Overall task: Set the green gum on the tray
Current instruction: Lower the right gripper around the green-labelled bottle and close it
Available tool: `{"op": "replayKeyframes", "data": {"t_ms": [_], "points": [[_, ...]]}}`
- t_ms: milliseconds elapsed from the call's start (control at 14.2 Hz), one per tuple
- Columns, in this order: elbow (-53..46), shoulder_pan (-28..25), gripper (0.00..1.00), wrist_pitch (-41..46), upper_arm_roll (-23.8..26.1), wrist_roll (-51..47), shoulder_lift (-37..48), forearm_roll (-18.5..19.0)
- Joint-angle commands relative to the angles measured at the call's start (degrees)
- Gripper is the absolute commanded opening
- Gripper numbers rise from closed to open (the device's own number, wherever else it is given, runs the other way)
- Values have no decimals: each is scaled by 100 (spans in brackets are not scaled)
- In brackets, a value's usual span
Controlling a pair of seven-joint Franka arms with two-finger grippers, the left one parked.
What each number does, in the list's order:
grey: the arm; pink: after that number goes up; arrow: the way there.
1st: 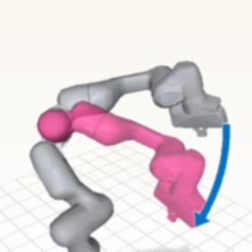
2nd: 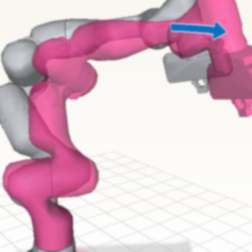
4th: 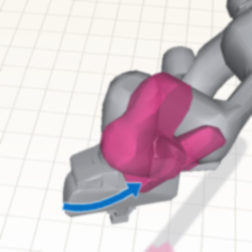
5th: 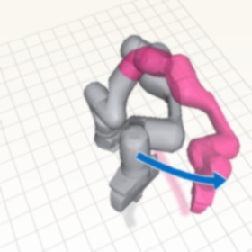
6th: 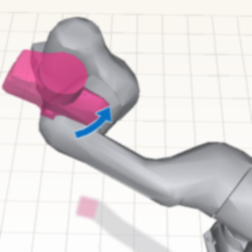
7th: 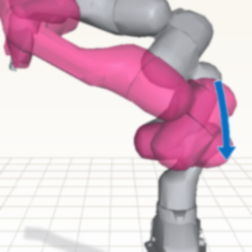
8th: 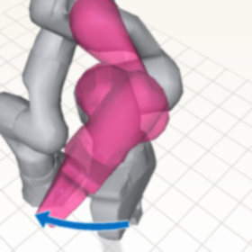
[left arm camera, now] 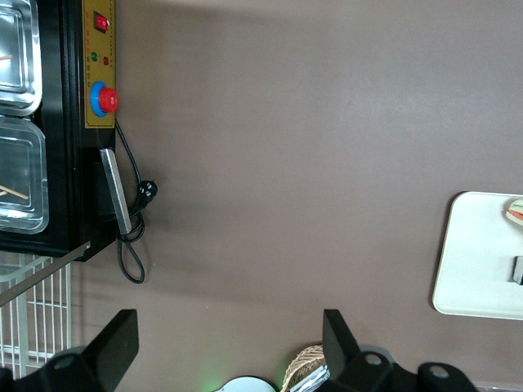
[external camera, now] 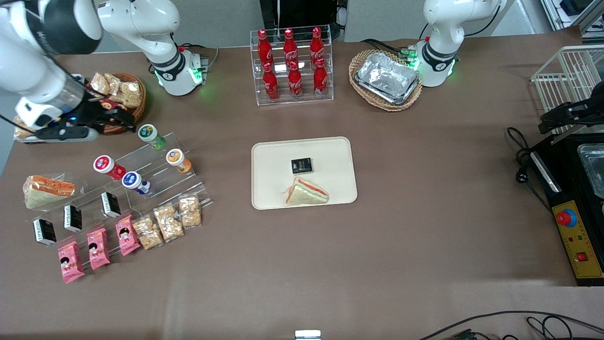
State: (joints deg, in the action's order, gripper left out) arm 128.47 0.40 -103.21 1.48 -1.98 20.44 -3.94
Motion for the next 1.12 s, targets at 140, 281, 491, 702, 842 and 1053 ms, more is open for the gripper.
{"op": "replayKeyframes", "data": {"t_ms": [140,281,491,702,842,1053], "points": [[1047,-128,100,-787,-25,75,232,51],[1302,-136,100,-999,-25,93,232,60],[1618,-128,100,-1402,-33,207,214,69],[1812,-128,100,-1676,-33,216,135,69],[1927,-119,100,-1773,-33,216,135,69],[1989,-119,99,-1826,-33,225,74,69]]}}
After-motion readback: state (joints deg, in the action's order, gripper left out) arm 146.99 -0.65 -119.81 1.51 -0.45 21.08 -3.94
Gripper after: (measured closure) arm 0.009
